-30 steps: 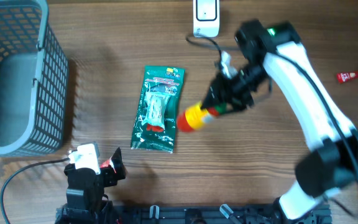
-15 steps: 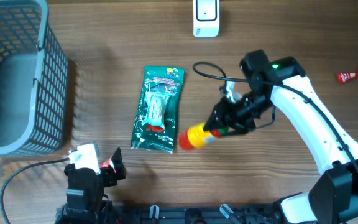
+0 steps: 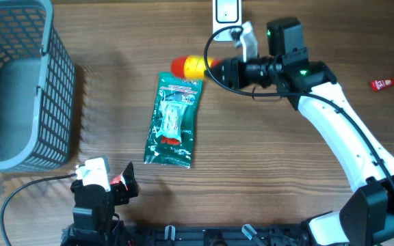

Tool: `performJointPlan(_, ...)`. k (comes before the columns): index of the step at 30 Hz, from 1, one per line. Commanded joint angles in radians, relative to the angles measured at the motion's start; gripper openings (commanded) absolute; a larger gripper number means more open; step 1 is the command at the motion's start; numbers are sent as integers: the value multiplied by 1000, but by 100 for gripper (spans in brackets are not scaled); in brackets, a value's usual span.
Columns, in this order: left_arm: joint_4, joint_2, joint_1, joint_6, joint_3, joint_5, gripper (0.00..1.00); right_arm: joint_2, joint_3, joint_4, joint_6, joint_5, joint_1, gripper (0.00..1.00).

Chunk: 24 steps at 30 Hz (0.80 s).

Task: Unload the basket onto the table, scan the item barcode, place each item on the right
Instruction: 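Raise the Sriracha bottle up to the white scanner window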

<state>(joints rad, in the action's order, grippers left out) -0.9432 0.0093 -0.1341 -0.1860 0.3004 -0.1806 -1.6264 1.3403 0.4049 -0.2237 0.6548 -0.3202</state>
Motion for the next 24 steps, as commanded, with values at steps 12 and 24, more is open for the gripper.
performJointPlan(12,1,-3,7,-5,-2,8,100,-303,21,-845,-37,-771,-1,35)
performJointPlan(24,1,-3,7,-5,-2,8,100,-561,21,-1302,-16,-759,-1,41)
